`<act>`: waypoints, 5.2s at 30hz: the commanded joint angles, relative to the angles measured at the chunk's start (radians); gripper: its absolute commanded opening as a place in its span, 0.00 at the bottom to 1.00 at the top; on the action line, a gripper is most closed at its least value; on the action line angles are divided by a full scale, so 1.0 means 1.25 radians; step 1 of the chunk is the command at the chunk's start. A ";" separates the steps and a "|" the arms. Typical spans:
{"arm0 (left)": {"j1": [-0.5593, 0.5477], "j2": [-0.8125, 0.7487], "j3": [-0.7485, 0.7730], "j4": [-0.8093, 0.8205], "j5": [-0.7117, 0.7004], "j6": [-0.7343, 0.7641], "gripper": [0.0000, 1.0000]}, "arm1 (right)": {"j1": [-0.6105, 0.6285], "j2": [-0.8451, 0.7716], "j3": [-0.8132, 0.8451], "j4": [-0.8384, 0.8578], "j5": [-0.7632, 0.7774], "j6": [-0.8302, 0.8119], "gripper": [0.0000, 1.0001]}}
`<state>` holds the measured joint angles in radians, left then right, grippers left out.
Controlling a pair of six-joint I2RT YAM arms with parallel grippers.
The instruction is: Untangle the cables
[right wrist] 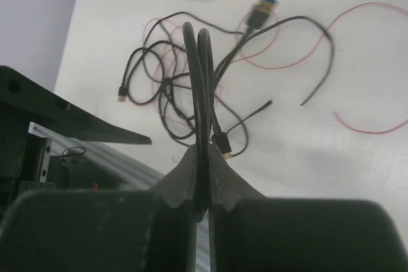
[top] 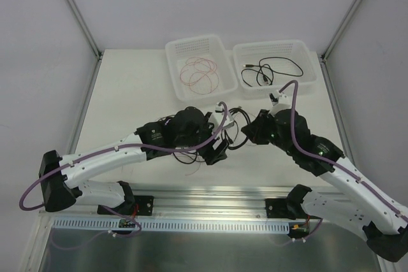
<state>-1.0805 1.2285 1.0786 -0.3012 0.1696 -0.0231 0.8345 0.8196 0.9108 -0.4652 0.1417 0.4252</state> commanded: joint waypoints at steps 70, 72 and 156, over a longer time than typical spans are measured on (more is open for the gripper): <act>0.727 -0.135 -0.317 -0.132 0.005 -0.238 0.98 | 0.064 0.476 0.113 0.059 -0.306 -0.392 0.73; 0.728 -0.130 -0.316 -0.133 0.003 -0.238 0.98 | 0.080 0.525 0.124 0.070 -0.307 -0.393 0.72; 0.083 -0.065 -0.098 0.317 -0.088 -0.153 0.00 | 0.151 0.046 0.383 -0.170 0.117 -0.415 0.01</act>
<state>-0.9756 1.2209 0.8181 0.1699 0.0837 -0.1394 1.0210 0.8810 1.4570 -0.6811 0.2077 -0.1116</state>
